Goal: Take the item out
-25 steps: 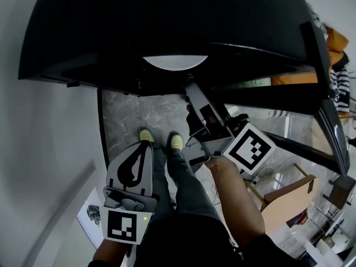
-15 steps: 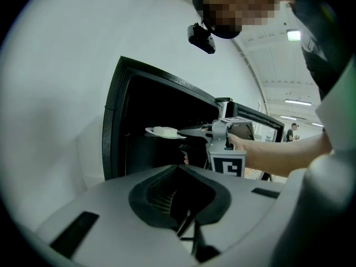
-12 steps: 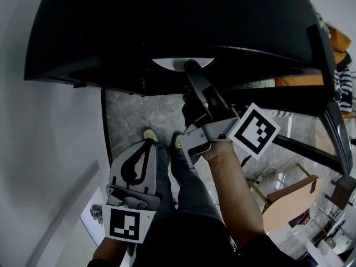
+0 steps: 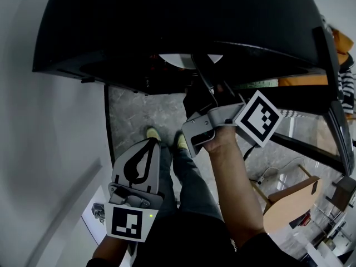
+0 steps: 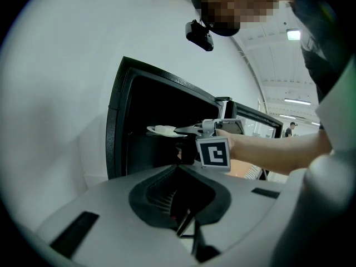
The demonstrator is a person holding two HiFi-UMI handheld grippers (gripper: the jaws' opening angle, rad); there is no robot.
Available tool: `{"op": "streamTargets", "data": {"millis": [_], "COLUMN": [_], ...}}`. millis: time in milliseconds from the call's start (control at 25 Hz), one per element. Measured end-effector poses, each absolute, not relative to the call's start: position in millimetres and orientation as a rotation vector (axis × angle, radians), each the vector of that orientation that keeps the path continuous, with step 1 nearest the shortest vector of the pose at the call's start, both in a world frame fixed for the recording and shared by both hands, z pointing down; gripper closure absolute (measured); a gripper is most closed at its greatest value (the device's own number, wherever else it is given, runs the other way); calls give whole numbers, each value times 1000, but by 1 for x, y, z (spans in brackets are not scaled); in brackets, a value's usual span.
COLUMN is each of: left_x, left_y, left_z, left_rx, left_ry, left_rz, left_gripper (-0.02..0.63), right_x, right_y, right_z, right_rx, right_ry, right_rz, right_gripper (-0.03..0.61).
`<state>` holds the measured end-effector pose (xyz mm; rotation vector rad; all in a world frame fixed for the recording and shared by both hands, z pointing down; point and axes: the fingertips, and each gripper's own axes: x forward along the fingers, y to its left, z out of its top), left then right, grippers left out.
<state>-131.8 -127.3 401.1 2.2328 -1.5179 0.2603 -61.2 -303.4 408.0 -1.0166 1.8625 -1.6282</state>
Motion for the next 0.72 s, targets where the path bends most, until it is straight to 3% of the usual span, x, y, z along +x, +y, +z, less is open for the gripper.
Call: {"op": "streamTargets", "data": {"millis": [120, 320, 720], "left_x": [-130, -129, -122], "left_y": [-126, -127, -126], "left_z": [402, 400, 398], "left_rx": [2238, 2247, 2254], "left_ry": [-1507, -1503, -1498], "left_rz": [268, 277, 277], "left_gripper": [604, 604, 604], "right_x": [-60, -62, -61], "right_y": [-305, -306, -303], "right_z": [411, 404, 408], "right_rx": [-1029, -1031, -1036], "right_ry": [1813, 1784, 1694], "right_rz": [-1648, -1640, -1733], "right_gripper": [399, 493, 525]}}
